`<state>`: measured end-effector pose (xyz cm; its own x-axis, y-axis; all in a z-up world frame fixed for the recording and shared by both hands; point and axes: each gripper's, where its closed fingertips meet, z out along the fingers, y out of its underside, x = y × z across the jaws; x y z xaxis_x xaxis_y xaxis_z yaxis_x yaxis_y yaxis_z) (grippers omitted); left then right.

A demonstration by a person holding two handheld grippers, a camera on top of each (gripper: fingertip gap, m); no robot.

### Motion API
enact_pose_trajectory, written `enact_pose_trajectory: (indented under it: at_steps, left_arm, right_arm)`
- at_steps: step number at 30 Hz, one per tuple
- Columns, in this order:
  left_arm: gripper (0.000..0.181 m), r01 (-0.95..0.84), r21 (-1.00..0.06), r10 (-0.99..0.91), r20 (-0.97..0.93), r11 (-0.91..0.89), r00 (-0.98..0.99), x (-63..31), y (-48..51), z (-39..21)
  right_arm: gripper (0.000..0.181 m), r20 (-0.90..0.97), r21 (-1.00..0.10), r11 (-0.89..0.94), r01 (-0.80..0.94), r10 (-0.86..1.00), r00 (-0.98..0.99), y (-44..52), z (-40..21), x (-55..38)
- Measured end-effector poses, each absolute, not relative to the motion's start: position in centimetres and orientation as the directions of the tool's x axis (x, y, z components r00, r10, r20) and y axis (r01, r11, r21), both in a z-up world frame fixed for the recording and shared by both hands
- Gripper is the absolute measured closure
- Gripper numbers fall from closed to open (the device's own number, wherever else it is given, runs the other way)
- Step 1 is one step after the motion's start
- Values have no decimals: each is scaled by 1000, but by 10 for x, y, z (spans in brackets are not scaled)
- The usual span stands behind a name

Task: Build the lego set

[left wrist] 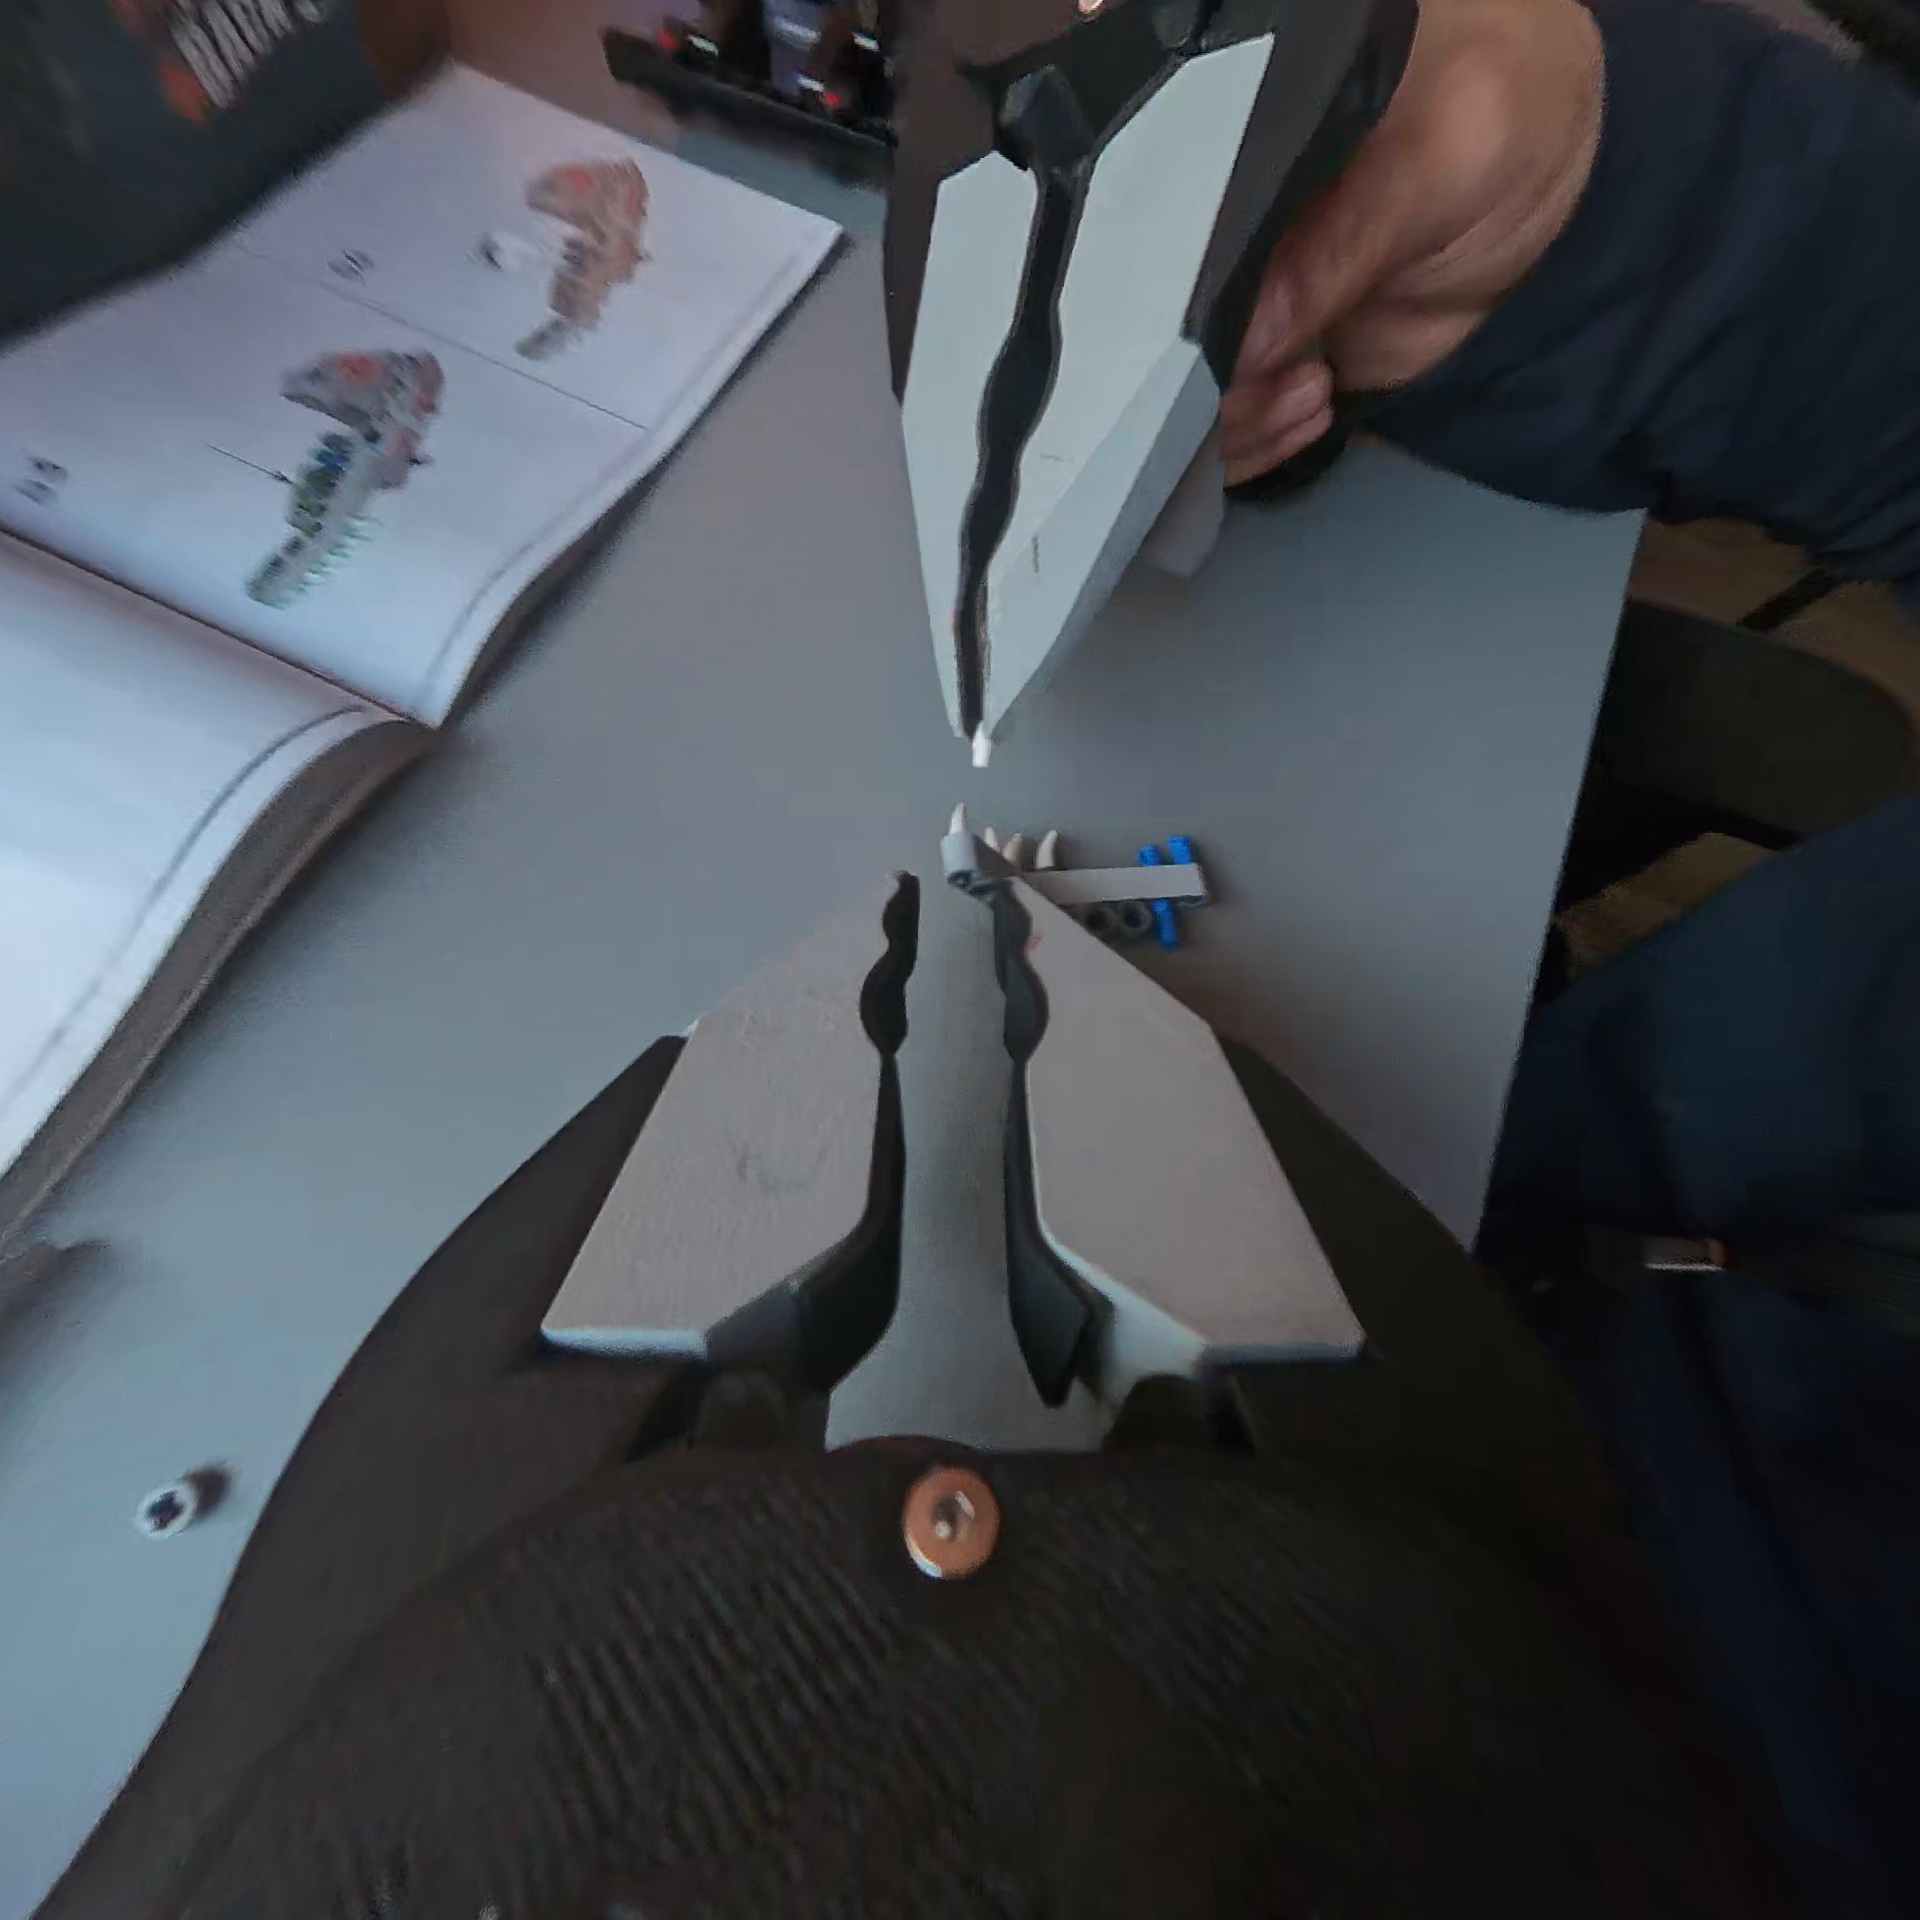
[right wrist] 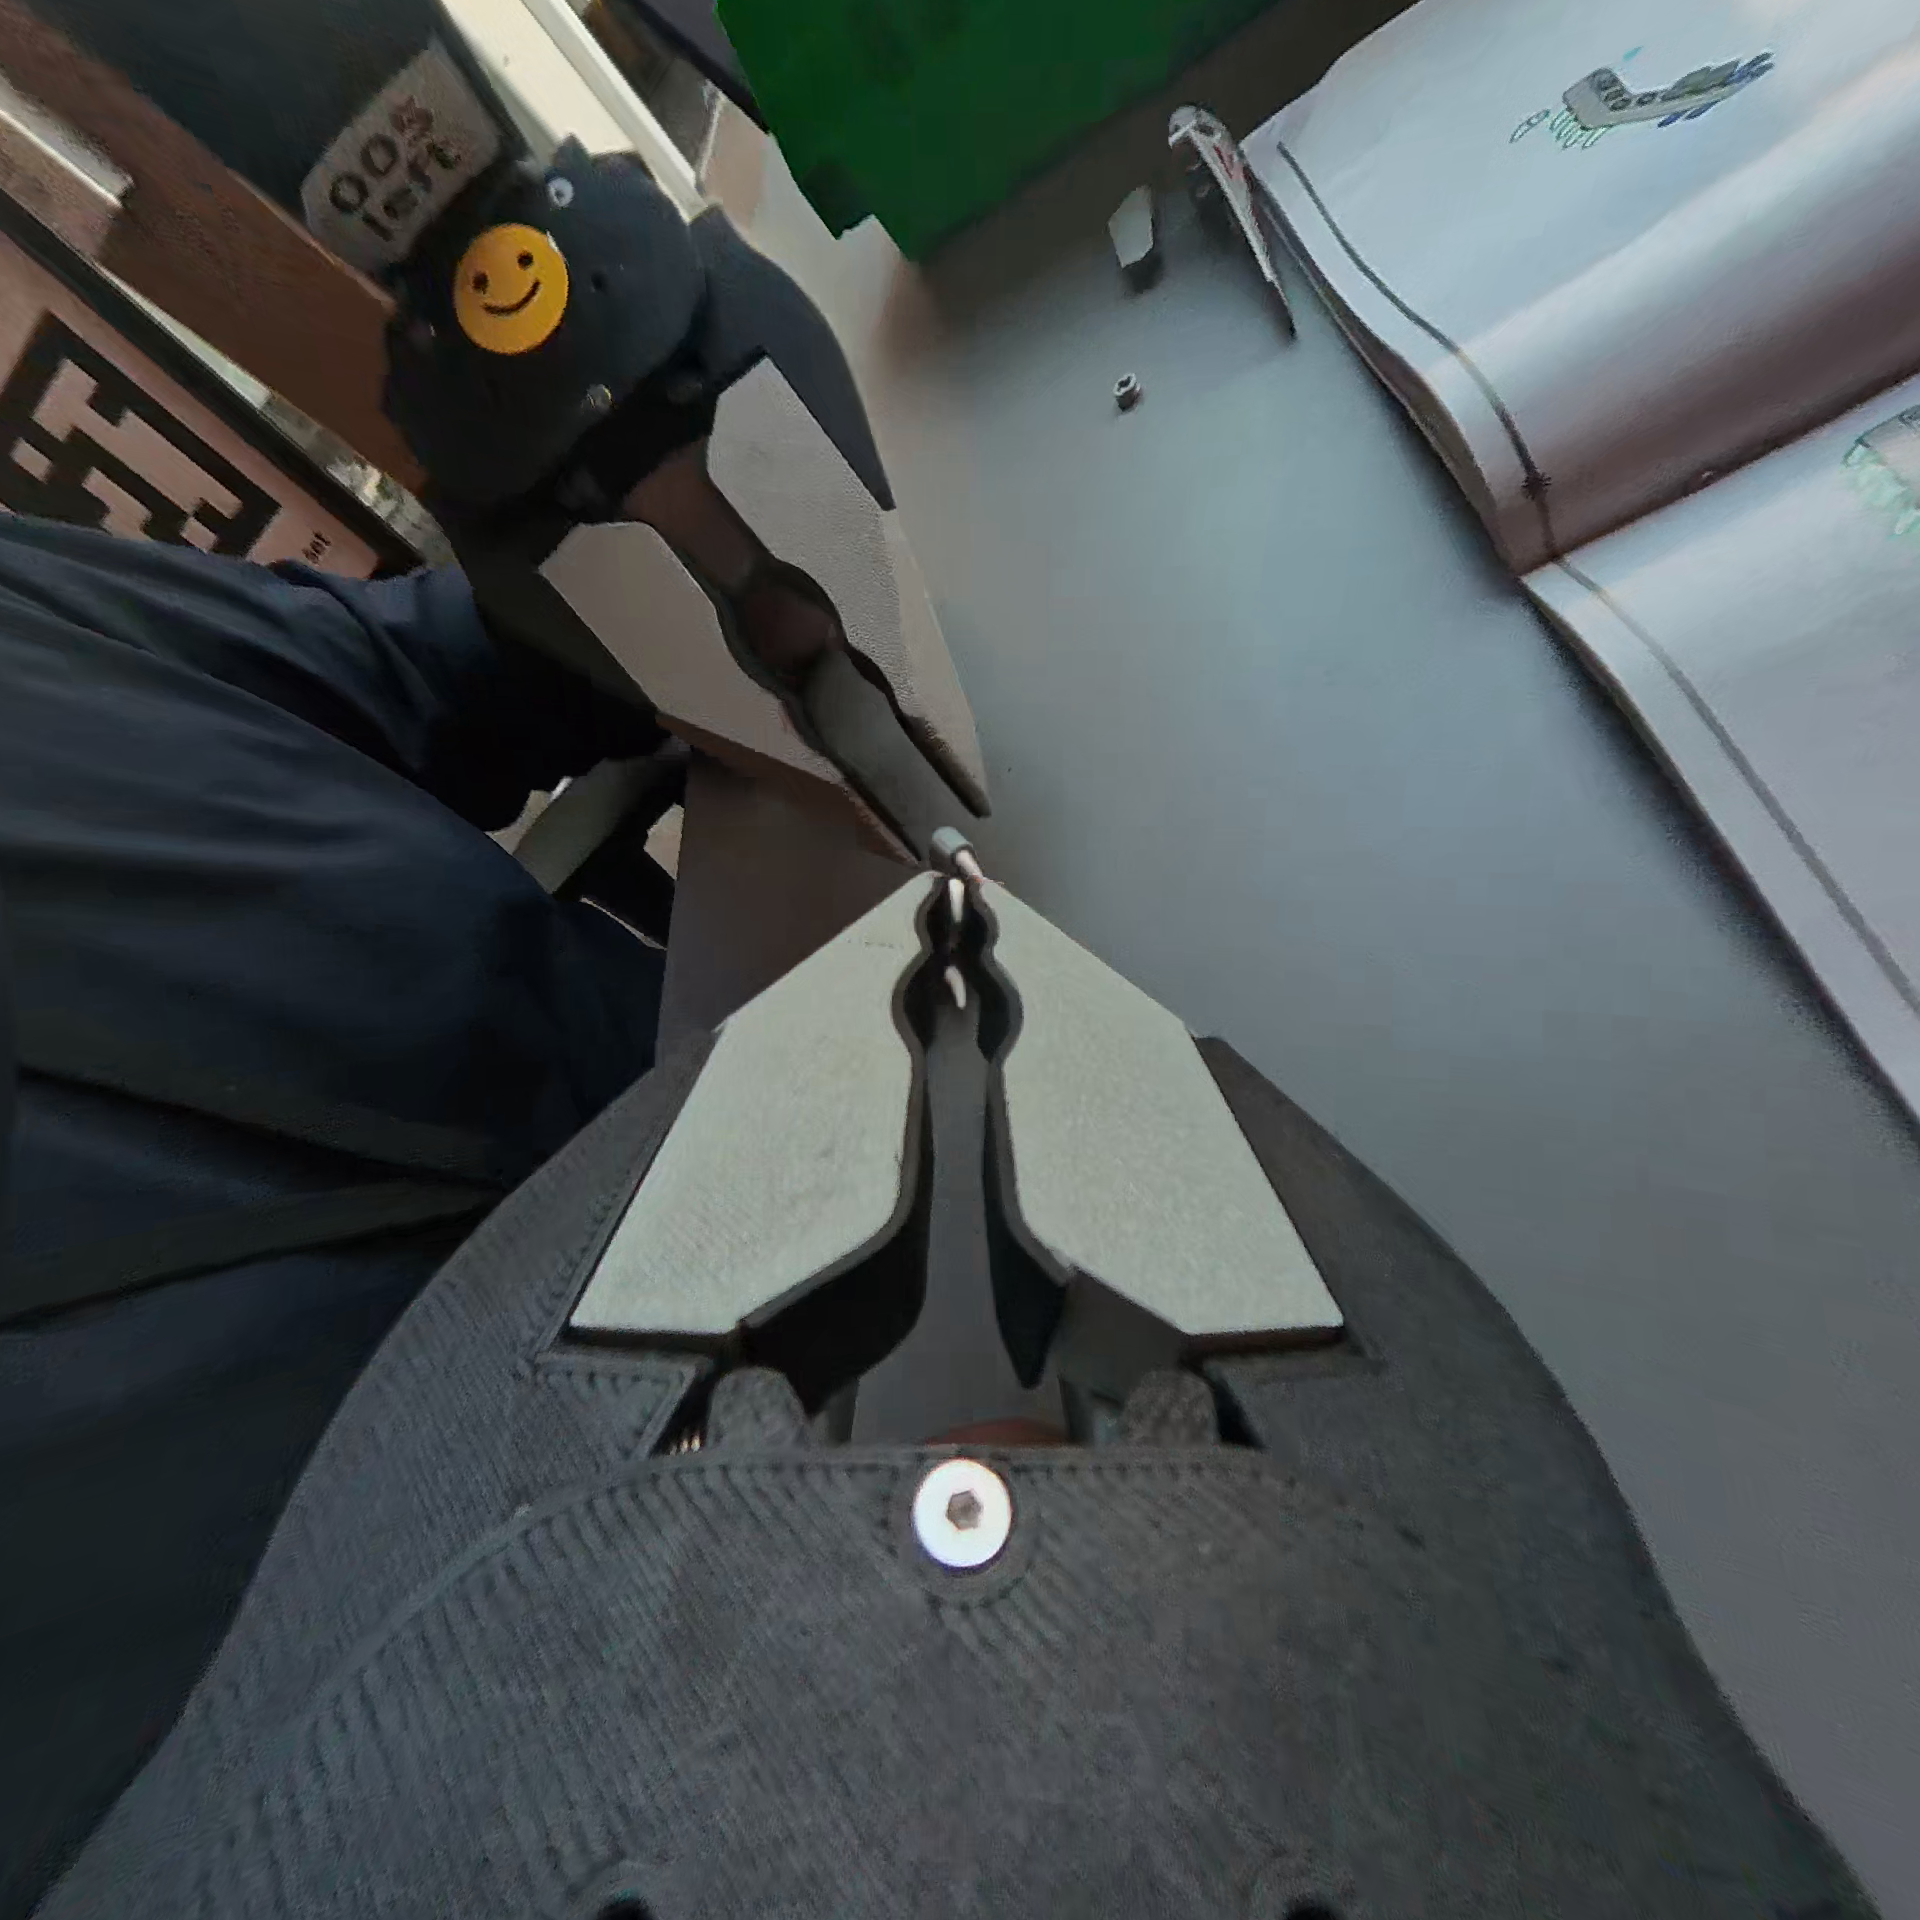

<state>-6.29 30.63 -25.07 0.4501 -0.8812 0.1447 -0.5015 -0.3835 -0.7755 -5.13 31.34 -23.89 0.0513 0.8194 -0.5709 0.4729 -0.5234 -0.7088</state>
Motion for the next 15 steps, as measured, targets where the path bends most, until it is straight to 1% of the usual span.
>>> enact_pose_trajectory:
  at_steps: [1, 4, 9, 10, 12, 15]
  left_arm:
    - [166, -499, -766, -878, 173, -405, 447, -62, 305, -251]
    - [157, -480, -750, -861, 235, -455, 450, -63, 305, -250]
    - [157, -466, -708, -838, 356, -530, 413, -54, 300, -256]
    - [159, -474, -697, -836, 366, -537, 408, -53, 300, -259]
    - [171, -493, -679, -834, 370, -543, 410, -52, 301, -264]
    - [173, -475, -688, -832, 391, -548, 394, -48, 303, -262]
  right_arm:
    - [181, -564, -711, -517, 477, 824, 52, 313, -240, -51]
    - [181, -572, -711, -524, 468, 819, 48, 314, -238, -50]
    - [181, -577, -703, -523, 482, 816, 45, 311, -241, -49]
    - [181, -575, -704, -520, 485, 817, 42, 310, -241, -49]
    - [181, -570, -705, -514, 489, 821, 41, 309, -241, -50]
    - [181, -559, -711, -502, 493, 828, 37, 308, -241, -49]
